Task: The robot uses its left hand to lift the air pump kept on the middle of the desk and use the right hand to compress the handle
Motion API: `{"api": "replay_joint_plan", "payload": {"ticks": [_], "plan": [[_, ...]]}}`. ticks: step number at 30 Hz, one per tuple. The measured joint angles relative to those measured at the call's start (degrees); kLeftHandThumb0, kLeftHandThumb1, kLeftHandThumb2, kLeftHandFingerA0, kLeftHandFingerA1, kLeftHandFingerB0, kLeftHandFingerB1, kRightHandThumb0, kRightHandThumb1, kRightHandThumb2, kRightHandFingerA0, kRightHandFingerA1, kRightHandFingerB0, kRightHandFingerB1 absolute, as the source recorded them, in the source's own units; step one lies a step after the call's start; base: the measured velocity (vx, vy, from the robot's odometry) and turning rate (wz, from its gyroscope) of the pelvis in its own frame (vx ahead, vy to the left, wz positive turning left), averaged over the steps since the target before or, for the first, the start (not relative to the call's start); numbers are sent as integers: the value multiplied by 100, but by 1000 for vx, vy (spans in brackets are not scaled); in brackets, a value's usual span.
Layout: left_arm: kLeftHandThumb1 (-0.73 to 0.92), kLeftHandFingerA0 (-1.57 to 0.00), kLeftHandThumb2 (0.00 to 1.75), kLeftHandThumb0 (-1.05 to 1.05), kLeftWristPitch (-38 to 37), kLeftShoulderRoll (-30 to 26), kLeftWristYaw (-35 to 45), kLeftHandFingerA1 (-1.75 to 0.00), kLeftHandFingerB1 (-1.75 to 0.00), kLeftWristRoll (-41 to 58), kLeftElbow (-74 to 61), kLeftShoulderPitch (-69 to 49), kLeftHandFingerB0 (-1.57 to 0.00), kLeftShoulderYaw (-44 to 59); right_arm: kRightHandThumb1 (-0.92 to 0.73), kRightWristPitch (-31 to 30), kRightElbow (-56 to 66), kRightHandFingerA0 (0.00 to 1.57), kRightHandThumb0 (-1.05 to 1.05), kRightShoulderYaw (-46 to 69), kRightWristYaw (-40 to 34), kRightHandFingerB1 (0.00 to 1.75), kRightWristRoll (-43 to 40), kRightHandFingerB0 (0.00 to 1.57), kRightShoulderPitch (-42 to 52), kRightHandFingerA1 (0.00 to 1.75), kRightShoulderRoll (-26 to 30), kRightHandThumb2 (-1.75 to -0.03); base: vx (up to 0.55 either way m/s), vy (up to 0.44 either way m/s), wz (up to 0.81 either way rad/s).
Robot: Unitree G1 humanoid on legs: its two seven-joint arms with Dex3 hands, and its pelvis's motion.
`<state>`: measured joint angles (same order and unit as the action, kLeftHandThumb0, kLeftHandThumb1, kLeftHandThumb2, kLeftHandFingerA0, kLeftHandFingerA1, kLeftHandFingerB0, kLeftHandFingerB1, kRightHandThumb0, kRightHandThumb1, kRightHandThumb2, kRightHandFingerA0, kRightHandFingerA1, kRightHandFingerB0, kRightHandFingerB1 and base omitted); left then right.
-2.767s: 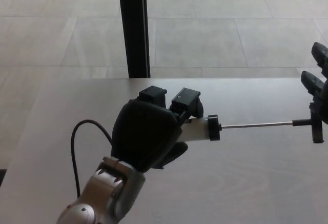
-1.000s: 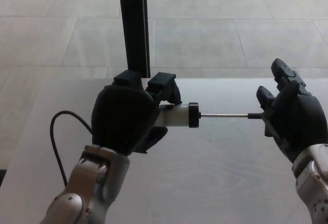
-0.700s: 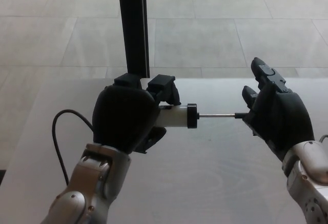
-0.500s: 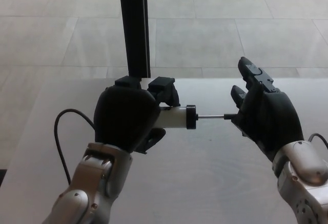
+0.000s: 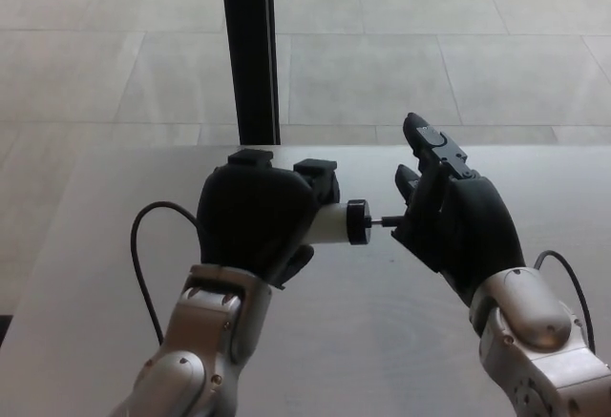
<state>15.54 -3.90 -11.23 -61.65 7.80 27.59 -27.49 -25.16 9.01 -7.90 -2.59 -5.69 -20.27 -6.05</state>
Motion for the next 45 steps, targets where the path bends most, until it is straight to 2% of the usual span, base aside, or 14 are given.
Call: {"api": "replay_joint_plan", "payload": {"ticks": [6, 7, 11, 12, 17, 25, 26, 28, 31, 32, 33, 42, 43, 45], "plan": [[60, -94, 67, -23, 364, 268, 2, -165, -94, -112, 132, 80, -85, -47, -92, 118, -129, 0, -98, -39, -101, 8, 143, 5, -17, 7, -137, -130, 0, 0, 0], [55, -94, 64, -24, 428, 309, 7, -154, -98, -126, 154, 95, -85, -46, -92, 127, -148, 0, -92, -35, -119, 26, 158, 1, -22, 16, -161, -87, 0, 0, 0], [54, -96, 61, -26, 694, 416, 21, -133, -86, -180, 229, 147, -86, -69, -92, 185, -210, 0, -91, -21, -197, 26, 222, 1, -28, 15, -286, -85, 0, 0, 0], [54, -96, 63, -26, 725, 421, 23, -140, -82, -197, 241, 162, -83, -81, -90, 196, -220, 0, -98, -22, -204, 11, 230, 9, -29, 10, -296, -128, 0, 0, 0], [52, -94, 65, -20, 1038, 536, 89, -128, -58, -278, 323, 304, -74, -160, -85, 367, -402, 1, -93, -29, -371, 19, 382, 10, -37, 15, -389, -125, 0, 0, 0], [59, -96, 90, -15, 1195, 470, 249, -163, -113, -350, 245, 346, -86, -340, -92, 415, -371, 0, -92, -6, -402, 16, 448, 8, -18, 13, -351, -130, 0, 0, 0], [53, -122, 106, -21, 1193, 468, 242, -135, -108, -346, 241, 336, -92, -342, -92, 408, -329, 0, -96, 8, -392, 16, 452, 10, -5, 11, -310, -129, 0, 0, 0], [56, -95, 104, -17, 1171, 459, 214, -175, -147, -304, 234, 249, -76, -315, -92, 387, -117, 0, -95, 110, -342, 19, 453, 12, 36, 13, -169, -129, 0, 0, 0], [55, -96, 103, -21, 1171, 435, 237, -175, -135, -198, 253, 17, -79, -259, -92, 331, 182, 0, -97, 416, -310, 18, 466, 4, 48, 11, 154, -128, 0, 0, 0], [53, -122, 110, -31, 1171, 413, 262, -137, -115, -137, 259, -77, -91, -236, -92, 287, 296, 0, -88, 562, -311, 24, 470, 6, 56, 0, 252, -94, 0, 0, 0], [68, -95, 93, -26, 1170, 391, 273, -175, -140, -98, 268, -151, -76, -228, -80, 243, 398, 0, -91, 685, -312, 29, 468, 12, 67, 1, 316, -98, 0, 0, 0], [77, -86, 75, -28, 1145, 153, 598, -170, -93, 152, 616, -619, -73, -408, -92, -42, 1145, 0, -81, 2170, -360, 34, 263, 17, 10, 33, 785, -84, 0, 0, 0], [70, -85, 77, -26, 1139, 148, 622, -169, -98, 163, 661, -624, -75, -442, -81, -59, 1198, 1, -77, 2322, -372, 44, 220, 14, -25, 35, 809, -118, 0, 0, 0], [68, -84, 77, -26, 1136, 152, 669, -168, -101, 191, 704, -615, -75, -470, -81, -91, 1306, 2, -77, 2550, -396, 46, 142, 14, -83, 37, 835, -118, 0, 0, 0]]}}
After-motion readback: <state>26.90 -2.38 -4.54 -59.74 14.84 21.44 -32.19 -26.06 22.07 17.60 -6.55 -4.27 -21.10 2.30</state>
